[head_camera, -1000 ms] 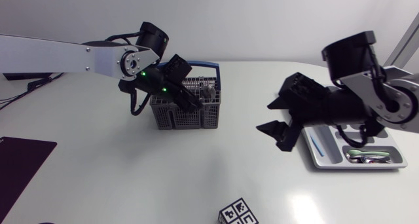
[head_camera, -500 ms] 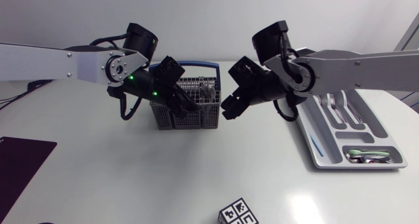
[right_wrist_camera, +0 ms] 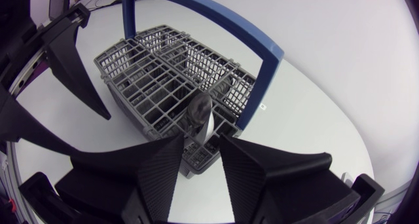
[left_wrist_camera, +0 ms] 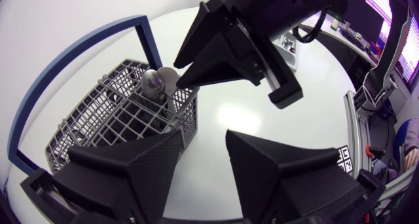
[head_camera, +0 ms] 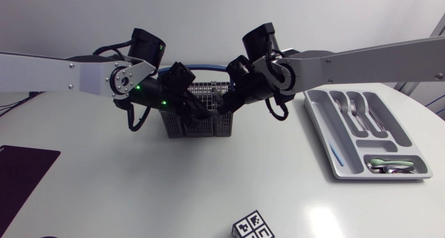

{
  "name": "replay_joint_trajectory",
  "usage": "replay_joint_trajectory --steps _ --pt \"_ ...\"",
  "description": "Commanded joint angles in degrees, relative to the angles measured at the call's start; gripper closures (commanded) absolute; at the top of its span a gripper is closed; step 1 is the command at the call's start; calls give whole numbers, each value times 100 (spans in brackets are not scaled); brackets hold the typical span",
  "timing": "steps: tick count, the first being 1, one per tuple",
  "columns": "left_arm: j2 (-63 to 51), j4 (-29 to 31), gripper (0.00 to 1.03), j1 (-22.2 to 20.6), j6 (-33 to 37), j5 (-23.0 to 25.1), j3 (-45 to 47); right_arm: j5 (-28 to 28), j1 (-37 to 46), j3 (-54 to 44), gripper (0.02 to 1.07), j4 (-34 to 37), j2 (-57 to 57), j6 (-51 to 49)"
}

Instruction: Transfer all utensils from the basket to the drawer tray.

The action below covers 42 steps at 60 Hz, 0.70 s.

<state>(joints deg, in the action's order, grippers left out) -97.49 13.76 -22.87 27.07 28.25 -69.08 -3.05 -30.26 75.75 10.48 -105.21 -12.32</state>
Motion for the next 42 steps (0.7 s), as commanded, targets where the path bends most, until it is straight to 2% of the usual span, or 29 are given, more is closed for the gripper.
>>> replay_joint_trajectory --steps 1,22,42 --pt "160 -75 55 64 53 49 167 76 -33 186 77 -20 -193 212" --pt "275 -172 55 72 35 58 307 94 -68 362 100 42 -430 318" --pt "371 -207 55 55 18 58 386 235 -59 309 101 42 -404 318"
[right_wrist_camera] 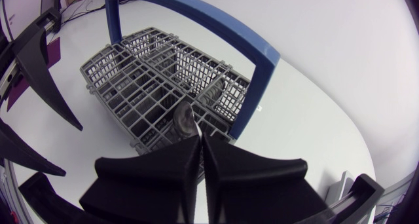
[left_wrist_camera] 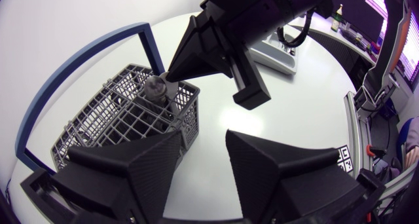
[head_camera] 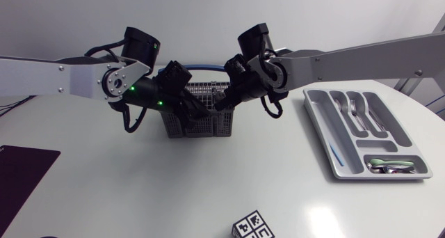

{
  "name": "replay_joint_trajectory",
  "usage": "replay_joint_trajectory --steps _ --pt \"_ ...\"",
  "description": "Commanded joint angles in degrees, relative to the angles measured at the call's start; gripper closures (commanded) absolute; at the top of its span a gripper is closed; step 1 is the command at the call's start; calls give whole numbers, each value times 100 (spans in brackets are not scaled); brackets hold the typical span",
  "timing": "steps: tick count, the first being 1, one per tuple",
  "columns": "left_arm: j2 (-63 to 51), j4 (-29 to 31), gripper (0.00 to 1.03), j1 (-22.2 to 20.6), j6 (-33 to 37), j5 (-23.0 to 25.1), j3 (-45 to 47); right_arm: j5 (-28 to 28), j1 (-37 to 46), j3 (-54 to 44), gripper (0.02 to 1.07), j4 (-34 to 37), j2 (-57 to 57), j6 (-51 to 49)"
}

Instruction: Transfer all utensils from the basket to the drawer tray.

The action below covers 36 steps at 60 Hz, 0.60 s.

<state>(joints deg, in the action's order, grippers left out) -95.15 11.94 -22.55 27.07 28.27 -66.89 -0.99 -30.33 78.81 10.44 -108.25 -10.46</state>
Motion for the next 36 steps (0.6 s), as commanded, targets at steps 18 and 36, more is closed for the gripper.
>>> replay_joint_trajectory --steps 18,36 --pt "199 -52 54 -13 -26 56 203 108 -123 -454 101 -261 515 79" --pt "340 -52 46 -83 -61 56 238 354 -254 -937 101 -780 1183 -167"
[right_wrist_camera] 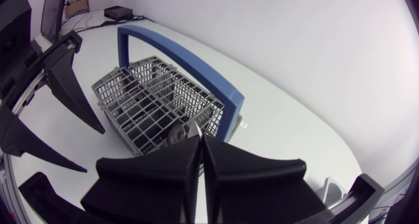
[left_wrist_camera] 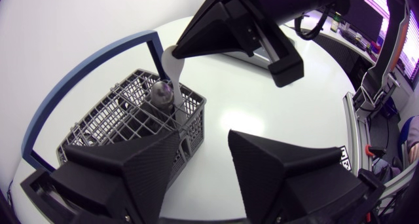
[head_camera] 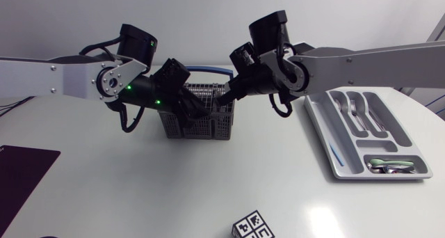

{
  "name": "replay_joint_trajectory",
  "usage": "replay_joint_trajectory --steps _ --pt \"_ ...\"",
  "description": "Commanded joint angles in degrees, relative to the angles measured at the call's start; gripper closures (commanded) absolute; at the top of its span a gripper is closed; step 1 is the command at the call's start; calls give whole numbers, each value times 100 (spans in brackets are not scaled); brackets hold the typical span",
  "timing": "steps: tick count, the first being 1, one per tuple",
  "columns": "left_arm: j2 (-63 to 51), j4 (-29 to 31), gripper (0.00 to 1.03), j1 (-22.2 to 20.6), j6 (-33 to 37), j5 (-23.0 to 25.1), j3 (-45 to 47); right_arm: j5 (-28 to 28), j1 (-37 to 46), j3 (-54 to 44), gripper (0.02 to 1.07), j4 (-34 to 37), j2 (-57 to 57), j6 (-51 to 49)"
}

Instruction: Transfer all utensils from the basket to the drawer tray.

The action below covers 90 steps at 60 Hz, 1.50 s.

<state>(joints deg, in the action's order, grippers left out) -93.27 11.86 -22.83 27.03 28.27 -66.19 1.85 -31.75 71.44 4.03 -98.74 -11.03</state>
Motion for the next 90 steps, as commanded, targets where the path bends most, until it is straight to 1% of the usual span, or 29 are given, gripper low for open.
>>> replay_joint_trajectory --steps 1,13,17,24,31,34,47,53,56,58,66,70,74,82,90 --pt "152 -43 46 -55 -57 56 159 88 -121 -227 101 -175 259 -119" --pt "248 -43 46 -90 -66 56 159 202 -156 -499 101 -430 557 -321" --pt "284 -52 41 -108 -92 56 159 220 -156 -614 101 -482 681 -409" --pt "319 -52 40 -152 -101 56 142 228 -165 -877 101 -764 953 -611" --pt "389 -52 40 -152 -110 56 124 211 -191 -1079 101 -843 1278 -848" --pt "433 -52 38 -152 -119 56 107 184 -183 -1159 101 -887 1428 -919" --pt "512 -34 38 -152 -127 56 45 -18 -156 -1343 101 -913 1700 -1156" --pt "600 36 37 -178 -136 73 19 -211 -139 -1352 101 -764 1849 -1297" --pt "697 133 35 -213 -127 73 -16 -466 -77 -1299 101 -518 1937 -1420" --pt "758 177 35 -231 -110 82 -16 -721 2 -1282 101 -351 2008 -1490" --pt "978 370 35 -319 48 100 -25 -1433 336 -1229 101 203 2175 -1771" --pt "1048 467 35 -371 171 117 10 -1934 494 -1167 101 651 2271 -1991" --pt "1075 519 35 -406 251 126 45 -2136 556 -1150 101 880 2306 -2105" --pt "1118 678 35 -644 523 144 133 -2795 670 -1027 101 1671 2368 -2466" --pt "1198 739 35 -899 681 135 230 -3147 661 -1009 101 2190 2394 -2773"
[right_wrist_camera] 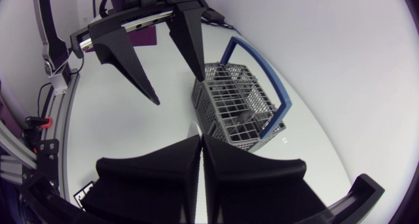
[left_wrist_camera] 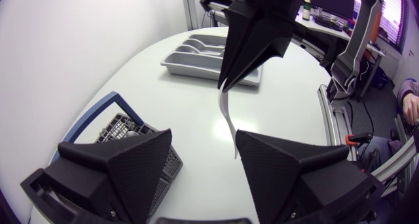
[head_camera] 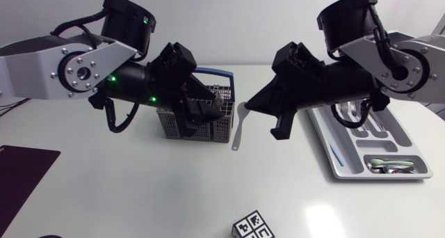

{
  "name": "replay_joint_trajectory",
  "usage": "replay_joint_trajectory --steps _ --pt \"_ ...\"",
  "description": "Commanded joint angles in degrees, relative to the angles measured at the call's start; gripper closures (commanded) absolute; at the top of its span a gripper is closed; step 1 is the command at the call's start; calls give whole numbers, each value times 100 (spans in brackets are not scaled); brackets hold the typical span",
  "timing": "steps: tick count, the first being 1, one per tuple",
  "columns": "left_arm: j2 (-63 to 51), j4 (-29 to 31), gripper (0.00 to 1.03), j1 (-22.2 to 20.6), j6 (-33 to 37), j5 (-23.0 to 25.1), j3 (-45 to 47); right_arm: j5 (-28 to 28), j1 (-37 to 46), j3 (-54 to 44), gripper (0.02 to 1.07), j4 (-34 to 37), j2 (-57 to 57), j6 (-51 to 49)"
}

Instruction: Transfer all utensils from the basket to the drawer tray.

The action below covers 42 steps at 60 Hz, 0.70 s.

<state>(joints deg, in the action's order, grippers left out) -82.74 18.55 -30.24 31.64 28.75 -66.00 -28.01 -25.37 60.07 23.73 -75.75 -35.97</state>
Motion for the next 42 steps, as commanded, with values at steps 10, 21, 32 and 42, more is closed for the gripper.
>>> replay_joint_trajectory --steps 10,21,32,42 --pt "162 167 35 -413 238 69 245 -231 -118 57 101 458 148 -438" --pt "144 202 36 -580 211 -10 236 -231 -267 22 101 484 95 -473" --pt "56 202 58 -615 123 -45 131 -205 -417 22 101 458 60 -429" --pt "30 193 71 -641 123 -45 113 -143 -505 -13 101 449 16 -429"
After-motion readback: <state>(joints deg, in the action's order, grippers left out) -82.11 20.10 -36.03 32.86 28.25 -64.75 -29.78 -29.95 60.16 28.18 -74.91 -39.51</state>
